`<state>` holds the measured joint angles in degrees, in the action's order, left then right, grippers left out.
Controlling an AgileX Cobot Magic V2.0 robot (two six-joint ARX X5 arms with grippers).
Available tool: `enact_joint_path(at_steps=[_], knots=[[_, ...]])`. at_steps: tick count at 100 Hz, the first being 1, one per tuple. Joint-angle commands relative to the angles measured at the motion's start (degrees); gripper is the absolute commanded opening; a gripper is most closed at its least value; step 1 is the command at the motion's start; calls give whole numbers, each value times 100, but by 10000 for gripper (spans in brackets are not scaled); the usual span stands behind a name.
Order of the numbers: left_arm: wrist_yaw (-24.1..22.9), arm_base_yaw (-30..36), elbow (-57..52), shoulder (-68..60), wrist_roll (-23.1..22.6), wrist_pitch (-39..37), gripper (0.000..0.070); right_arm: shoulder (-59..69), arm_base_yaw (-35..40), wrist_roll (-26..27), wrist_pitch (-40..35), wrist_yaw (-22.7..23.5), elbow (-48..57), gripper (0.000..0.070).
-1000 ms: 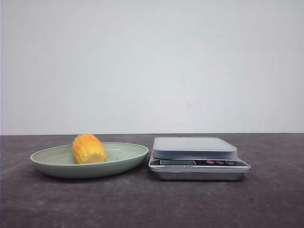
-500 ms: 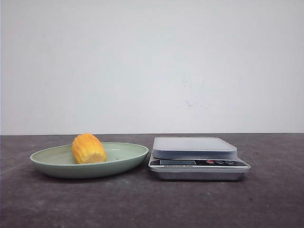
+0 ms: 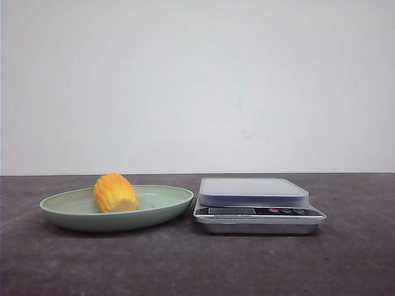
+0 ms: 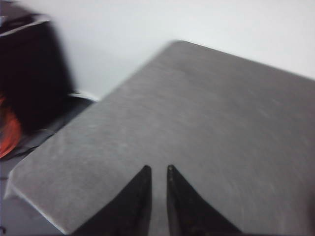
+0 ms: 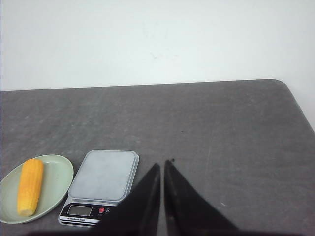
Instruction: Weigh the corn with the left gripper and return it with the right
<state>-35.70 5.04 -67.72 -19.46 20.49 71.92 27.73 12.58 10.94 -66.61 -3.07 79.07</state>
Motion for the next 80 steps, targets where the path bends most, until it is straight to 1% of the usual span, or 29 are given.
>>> enact_joint_path(at_steps=[1, 13, 20, 25, 31, 36, 46, 52, 62, 69, 80], knots=[[376, -214, 476, 136, -181, -933, 11, 17, -2, 63, 72, 0, 66, 6], [1495, -476, 1816, 546, -623, -2780, 11, 17, -2, 61, 72, 0, 66, 6], [2105, -551, 2634, 791, -855, -3711, 11, 17, -2, 63, 72, 0, 66, 6], [2428, -579, 3209, 955, -957, -4275, 11, 17, -2, 63, 72, 0, 66, 6], [2671, -590, 3856, 1130, -997, -4848, 11, 17, -2, 61, 72, 0, 66, 6], [2789, -590, 4363, 1272, -994, -5230, 11, 17, -2, 63, 72, 0, 66, 6], [2809, -590, 5263, 1561, -988, -5849, 11, 17, -2, 61, 72, 0, 66, 6], [2809, -590, 5694, 1742, -909, -6109, 11, 17, -2, 63, 72, 0, 66, 6], [2813, -590, 6151, 1928, -774, -6212, 11, 17, -2, 61, 74, 0, 66, 5], [2841, -588, 6317, 1928, -774, -6223, 11, 17, -2, 61, 72, 0, 66, 6], [3032, -588, 6603, 1928, -833, -6293, 11, 17, -2, 63, 72, 0, 66, 6]])
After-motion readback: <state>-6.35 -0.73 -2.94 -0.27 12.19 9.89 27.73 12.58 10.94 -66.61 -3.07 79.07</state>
